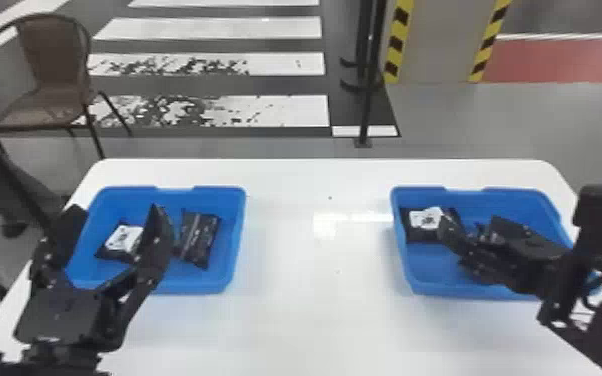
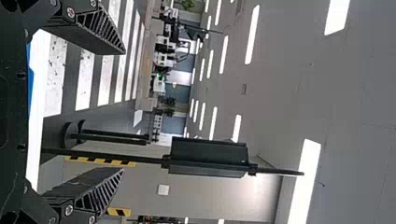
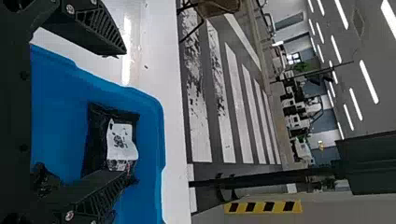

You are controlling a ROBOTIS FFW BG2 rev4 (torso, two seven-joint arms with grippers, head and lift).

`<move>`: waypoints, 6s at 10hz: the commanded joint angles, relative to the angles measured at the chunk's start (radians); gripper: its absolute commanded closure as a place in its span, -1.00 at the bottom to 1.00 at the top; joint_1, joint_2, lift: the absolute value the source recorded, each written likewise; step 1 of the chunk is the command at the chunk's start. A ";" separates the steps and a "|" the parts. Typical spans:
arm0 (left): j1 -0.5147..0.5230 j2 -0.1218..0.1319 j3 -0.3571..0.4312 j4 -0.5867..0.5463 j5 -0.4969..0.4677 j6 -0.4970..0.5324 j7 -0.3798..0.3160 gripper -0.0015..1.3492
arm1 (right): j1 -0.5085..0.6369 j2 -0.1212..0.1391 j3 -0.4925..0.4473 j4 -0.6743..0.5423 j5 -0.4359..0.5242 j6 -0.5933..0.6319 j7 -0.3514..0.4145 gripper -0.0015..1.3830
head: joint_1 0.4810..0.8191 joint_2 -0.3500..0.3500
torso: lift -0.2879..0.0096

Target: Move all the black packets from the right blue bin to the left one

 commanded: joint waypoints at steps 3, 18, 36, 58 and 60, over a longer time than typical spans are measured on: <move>-0.001 0.002 -0.002 0.000 0.000 0.000 0.000 -0.77 | -0.083 0.000 -0.002 0.129 0.015 0.016 0.000 -0.84 | 0.27 0.03 | -0.01; -0.020 0.011 -0.022 0.007 0.000 0.010 -0.008 -0.77 | -0.476 -0.048 0.158 0.722 0.037 -0.077 0.054 -0.84 | 0.27 0.01 | -0.01; -0.020 0.009 -0.018 0.034 0.014 -0.027 -0.015 -0.76 | -0.437 -0.045 0.102 0.708 -0.039 -0.178 0.024 0.68 | 0.27 -0.05 | -0.01; -0.096 0.091 -0.281 0.037 0.331 0.032 -0.066 -0.76 | -0.343 -0.051 0.574 0.450 -0.968 -0.254 0.241 0.68 | 0.27 0.69 | -0.01; -0.096 0.087 -0.273 0.037 0.295 0.017 -0.063 -0.76 | -0.343 -0.051 0.592 0.455 -0.980 -0.261 0.241 0.68 | 0.27 0.72 | -0.01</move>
